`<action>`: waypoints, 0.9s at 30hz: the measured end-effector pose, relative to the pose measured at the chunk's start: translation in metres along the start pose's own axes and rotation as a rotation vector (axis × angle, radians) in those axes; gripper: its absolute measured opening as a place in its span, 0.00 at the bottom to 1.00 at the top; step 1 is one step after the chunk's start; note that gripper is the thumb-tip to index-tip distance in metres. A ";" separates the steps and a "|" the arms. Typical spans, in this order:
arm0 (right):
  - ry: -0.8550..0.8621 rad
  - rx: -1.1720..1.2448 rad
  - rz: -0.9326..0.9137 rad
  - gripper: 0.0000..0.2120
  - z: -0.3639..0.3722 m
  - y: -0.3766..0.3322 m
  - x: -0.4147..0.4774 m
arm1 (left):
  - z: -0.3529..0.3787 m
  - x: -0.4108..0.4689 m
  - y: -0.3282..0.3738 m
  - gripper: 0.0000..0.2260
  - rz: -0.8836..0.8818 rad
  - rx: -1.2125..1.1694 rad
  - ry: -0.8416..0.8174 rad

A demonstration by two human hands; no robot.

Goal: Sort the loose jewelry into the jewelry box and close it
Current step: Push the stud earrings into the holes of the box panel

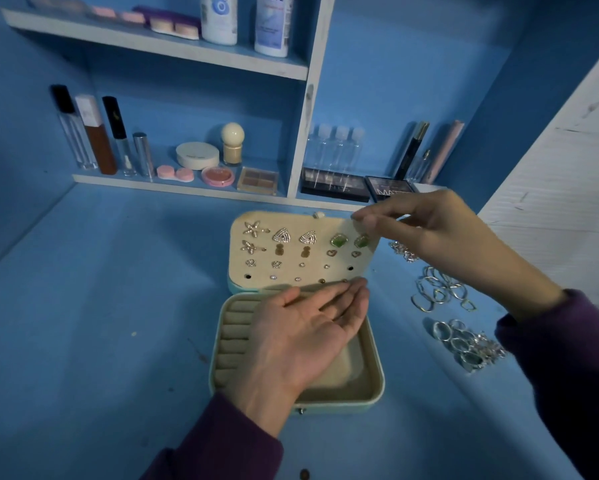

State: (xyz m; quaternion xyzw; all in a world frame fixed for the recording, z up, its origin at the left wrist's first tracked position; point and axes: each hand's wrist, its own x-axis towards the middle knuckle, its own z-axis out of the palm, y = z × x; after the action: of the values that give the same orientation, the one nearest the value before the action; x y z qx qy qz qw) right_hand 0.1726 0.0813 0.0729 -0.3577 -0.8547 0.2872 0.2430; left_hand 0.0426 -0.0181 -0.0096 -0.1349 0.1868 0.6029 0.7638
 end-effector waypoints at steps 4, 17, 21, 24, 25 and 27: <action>-0.043 0.127 -0.003 0.14 -0.006 -0.010 -0.007 | -0.005 -0.002 -0.006 0.28 -0.002 -0.026 -0.032; -0.119 0.361 0.253 0.19 0.012 0.050 0.018 | -0.010 -0.004 -0.003 0.27 0.037 0.055 -0.044; -0.069 0.500 0.222 0.19 0.011 0.045 0.021 | -0.009 0.002 0.000 0.28 0.041 0.054 -0.023; -0.026 0.465 0.191 0.10 0.012 0.045 0.019 | -0.009 0.003 0.001 0.28 0.037 0.044 -0.024; -0.023 0.460 0.186 0.08 0.012 0.044 0.018 | -0.009 0.003 0.001 0.29 0.036 0.043 -0.026; -0.032 0.439 0.173 0.08 0.011 0.042 0.016 | -0.009 0.004 0.001 0.29 0.039 0.045 -0.021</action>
State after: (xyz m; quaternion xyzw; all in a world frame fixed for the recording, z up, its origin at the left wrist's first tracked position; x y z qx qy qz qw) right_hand 0.1757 0.1139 0.0402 -0.3637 -0.7416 0.4915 0.2760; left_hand 0.0412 -0.0189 -0.0195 -0.1079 0.1948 0.6148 0.7566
